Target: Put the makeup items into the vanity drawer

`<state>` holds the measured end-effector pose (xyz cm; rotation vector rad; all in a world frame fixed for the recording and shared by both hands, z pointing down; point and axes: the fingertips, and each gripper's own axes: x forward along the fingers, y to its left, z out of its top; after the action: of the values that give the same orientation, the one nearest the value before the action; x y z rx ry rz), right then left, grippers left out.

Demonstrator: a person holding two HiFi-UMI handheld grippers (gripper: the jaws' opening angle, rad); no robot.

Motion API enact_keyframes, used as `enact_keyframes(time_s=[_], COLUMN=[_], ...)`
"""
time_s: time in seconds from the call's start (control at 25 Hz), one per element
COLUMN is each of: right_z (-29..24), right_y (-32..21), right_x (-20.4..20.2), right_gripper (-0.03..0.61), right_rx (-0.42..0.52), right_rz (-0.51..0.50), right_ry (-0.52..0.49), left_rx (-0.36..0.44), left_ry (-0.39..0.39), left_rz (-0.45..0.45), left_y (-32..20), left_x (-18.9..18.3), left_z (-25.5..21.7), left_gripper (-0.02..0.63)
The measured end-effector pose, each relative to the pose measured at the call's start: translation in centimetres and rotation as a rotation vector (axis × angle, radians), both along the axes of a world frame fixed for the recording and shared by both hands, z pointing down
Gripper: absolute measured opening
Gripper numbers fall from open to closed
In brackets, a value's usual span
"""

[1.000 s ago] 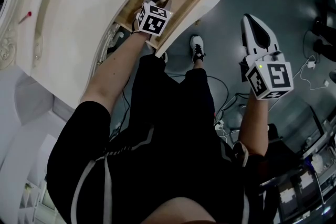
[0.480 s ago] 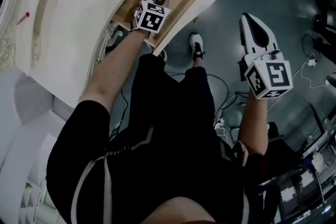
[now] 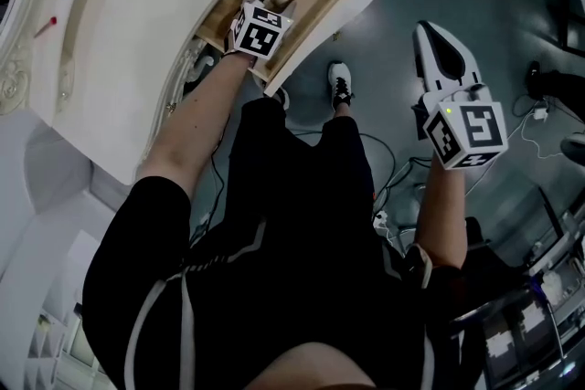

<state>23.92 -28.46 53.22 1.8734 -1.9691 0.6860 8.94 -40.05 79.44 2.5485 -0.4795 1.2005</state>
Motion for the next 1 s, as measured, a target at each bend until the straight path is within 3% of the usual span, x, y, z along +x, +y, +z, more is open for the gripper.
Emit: enact_keyframes(time_s=[0.2,0.4,0.56,0.72,0.84,1.0], right_z=[-1.6,-4.0,-6.3,-9.0,-10.9,-13.2], right_y=[-0.5,-1.3,-1.0,-1.9,-2.3,-2.5], right_x=[-0.2,-0.5,-0.7,-0.8,-1.0,-1.1], right_gripper=[0.005,0.006,0.005,0.005,0.005,0.005], right_rx=[0.03,0.082,0.103,0.153,0.193,0.236], right_rz=[-0.03,-0.071,-0.097,-0.126,-0.15,-0.175], right_ry=[0.0,0.003,0.006,0.012,0.016,0.022], left_rx=[0.03,0.069,0.029,0.075,0.109,0.044], left_ry=[0.008,0.05,0.089,0.14,0.198,0.341], left_rz=[-0.016,-0.01,0.0,-0.023,-0.062,-0.129], left_y=[0.0,0.0,2.1,2.1,1.8,2.5], left_x=[-0.3,-0.4,-0.6,-1.1,-1.5,-1.3], left_z=[-2.2,-6.3,-10.1,-14.6,-18.2,-23.6], left_gripper=[0.193,0.192,0.192,0.192,0.192,0.192])
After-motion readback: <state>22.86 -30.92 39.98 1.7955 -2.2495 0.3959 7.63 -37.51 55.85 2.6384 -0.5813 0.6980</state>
